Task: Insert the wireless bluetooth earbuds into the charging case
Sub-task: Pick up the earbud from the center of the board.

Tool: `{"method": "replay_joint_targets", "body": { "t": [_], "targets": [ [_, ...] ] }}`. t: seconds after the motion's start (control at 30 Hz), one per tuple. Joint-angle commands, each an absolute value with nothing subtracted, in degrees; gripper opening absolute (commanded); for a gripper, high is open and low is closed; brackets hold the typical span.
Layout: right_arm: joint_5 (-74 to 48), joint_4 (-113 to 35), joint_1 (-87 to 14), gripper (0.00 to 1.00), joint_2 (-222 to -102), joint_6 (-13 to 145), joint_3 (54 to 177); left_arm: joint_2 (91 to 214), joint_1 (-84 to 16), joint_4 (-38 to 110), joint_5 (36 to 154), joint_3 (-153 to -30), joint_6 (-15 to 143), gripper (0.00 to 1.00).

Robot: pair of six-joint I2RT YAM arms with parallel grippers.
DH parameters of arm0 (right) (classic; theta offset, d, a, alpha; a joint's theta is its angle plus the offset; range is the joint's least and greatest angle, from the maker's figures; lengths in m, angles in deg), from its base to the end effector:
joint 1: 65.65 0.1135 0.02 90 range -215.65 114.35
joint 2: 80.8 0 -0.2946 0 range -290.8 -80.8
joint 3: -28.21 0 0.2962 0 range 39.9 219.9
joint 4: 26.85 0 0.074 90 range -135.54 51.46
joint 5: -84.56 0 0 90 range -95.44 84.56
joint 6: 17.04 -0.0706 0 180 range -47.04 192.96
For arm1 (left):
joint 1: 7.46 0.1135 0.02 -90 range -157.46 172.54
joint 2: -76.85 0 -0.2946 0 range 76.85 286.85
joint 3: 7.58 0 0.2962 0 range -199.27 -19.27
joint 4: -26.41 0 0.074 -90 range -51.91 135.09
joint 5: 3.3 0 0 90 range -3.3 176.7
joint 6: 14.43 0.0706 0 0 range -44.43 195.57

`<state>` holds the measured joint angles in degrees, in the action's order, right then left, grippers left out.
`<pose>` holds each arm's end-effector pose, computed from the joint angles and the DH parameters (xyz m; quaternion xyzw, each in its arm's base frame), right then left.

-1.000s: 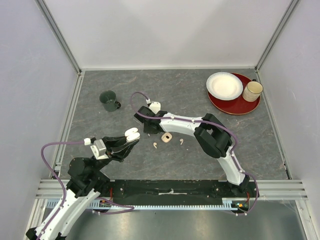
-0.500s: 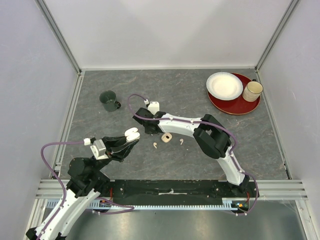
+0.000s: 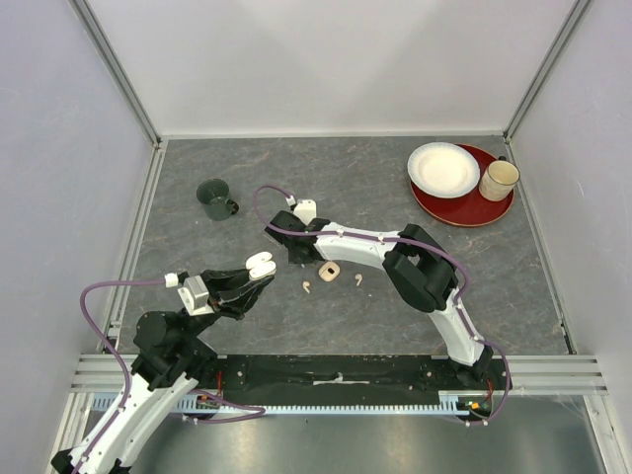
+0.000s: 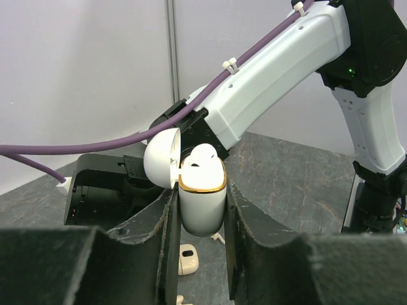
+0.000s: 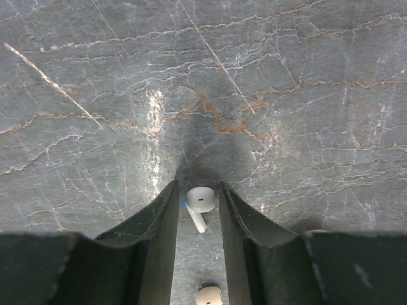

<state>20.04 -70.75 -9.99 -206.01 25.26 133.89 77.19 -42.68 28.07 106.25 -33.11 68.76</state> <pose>0.3244 0.4210 0.1320 -0.0153 0.9505 0.0428 0.3074 0.0863 -0.0898 0.2974 0.2702 0.4888 -0.3825 0.7361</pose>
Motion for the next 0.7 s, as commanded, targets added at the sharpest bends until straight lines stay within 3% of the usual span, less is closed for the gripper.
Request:
{"method": "replay_joint_targets", "body": {
  "t": [0.0,0.43,0.67],
  "targets": [
    [19.5,-72.9,-10.1,0.37,-204.6,25.3,132.6,72.8,-42.8,25.4,105.9,-33.1,67.4,0.02],
    [18.4,-72.0,-10.1,0.28,-204.1,24.1,131.7,72.8,-42.8,25.3,105.9,-32.8,67.3,0.02],
    [18.5,-71.9,-10.1,0.45,-203.6,24.6,131.2,72.8,-42.8,25.3,105.9,-32.6,67.2,0.02]
  ]
}}
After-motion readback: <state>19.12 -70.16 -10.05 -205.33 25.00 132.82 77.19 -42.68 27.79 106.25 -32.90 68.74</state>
